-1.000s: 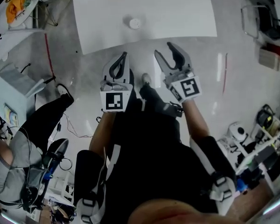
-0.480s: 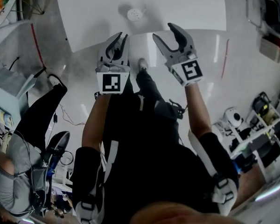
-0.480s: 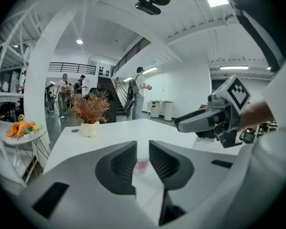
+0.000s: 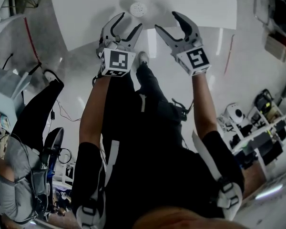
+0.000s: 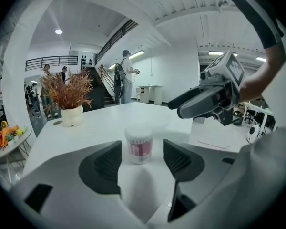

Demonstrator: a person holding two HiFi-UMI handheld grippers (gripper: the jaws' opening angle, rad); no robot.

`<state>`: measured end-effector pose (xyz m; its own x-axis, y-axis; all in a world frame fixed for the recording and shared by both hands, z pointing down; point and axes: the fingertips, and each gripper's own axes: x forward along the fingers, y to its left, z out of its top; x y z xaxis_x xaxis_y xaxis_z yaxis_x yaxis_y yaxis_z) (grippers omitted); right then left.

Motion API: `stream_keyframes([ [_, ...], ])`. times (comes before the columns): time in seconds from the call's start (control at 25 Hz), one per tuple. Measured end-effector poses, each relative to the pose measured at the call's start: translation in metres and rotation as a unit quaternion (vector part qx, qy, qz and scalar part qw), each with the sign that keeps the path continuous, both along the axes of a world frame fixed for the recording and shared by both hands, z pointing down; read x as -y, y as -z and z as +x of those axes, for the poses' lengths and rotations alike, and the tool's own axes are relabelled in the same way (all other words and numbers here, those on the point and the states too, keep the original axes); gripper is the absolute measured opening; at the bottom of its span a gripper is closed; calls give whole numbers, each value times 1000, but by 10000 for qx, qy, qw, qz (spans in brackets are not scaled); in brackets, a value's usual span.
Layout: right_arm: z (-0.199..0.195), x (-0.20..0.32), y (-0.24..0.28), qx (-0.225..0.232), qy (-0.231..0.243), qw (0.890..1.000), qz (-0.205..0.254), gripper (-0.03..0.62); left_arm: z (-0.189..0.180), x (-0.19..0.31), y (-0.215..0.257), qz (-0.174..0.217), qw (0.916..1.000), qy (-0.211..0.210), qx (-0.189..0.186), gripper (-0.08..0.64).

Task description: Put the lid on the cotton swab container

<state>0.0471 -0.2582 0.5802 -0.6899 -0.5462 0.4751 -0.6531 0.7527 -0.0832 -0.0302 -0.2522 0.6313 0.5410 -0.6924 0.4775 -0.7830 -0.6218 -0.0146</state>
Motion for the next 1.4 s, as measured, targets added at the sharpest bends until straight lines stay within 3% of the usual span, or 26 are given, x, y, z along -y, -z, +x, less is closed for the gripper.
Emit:
stream_keyframes([
  [0.24,0,7,-14,-218,225,9995,65,265,3,18,-16,-94,9999,52,54,259],
  [0.8,-3,6,-24,-258,435,9987,49,265,11,24,-19,-10,9996,-68,266,224],
  [1.04,-2,-12,-32,-489,994,9938,8,264,18,4,-18,-55,9988,-255,410,222],
  [1.24,-2,-18,-32,-728,1206,9897,237,260,18,-5,-19,-99,9991,-278,318,222],
  [1.4,-4,-14,-17,-502,1104,9917,437,222,19,-6,-18,-79,9992,-286,274,221],
])
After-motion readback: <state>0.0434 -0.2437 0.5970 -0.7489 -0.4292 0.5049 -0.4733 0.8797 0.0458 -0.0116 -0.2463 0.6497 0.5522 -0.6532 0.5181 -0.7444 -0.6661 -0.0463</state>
